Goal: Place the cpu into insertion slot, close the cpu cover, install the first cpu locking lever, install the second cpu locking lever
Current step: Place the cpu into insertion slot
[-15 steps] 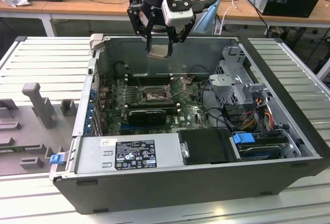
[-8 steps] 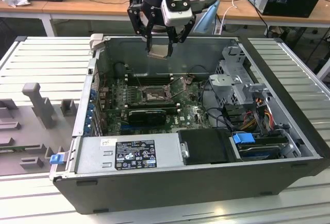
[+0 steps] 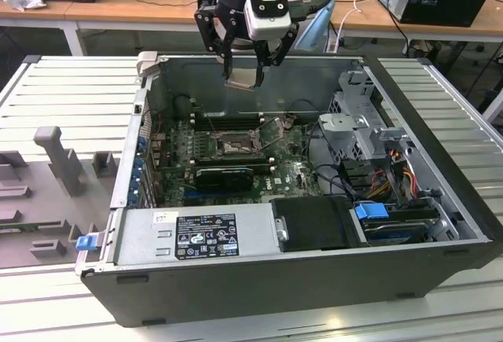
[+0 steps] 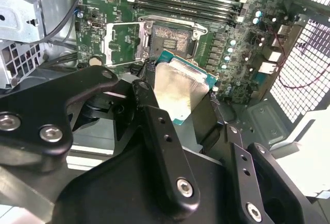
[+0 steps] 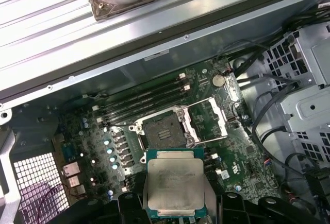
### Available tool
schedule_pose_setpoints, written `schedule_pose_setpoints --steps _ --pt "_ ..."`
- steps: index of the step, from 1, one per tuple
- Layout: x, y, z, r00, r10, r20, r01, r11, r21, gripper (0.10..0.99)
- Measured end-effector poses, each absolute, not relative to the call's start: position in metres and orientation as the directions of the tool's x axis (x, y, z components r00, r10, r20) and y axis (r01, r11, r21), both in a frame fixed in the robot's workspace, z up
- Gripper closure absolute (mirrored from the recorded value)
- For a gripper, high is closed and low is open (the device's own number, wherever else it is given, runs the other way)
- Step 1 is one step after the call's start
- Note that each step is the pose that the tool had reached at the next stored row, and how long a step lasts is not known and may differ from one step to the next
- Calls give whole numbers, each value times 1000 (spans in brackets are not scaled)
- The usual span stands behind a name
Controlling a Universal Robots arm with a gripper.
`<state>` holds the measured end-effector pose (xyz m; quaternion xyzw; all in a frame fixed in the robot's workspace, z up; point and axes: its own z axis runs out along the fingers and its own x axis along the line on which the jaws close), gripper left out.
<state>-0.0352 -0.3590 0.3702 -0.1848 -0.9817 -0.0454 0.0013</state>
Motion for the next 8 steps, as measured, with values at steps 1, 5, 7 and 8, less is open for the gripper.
schedule_pose_setpoints --steps 1,5,7,8 --pt "-35 -359 370 -931 366 19 366 926 89 557" --pt "-35 -359 370 -925 378 19 378 921 89 557" --pt "-35 -359 370 -923 383 19 383 919 89 557" --pt "-35 -359 370 -922 387 19 387 918 89 557"
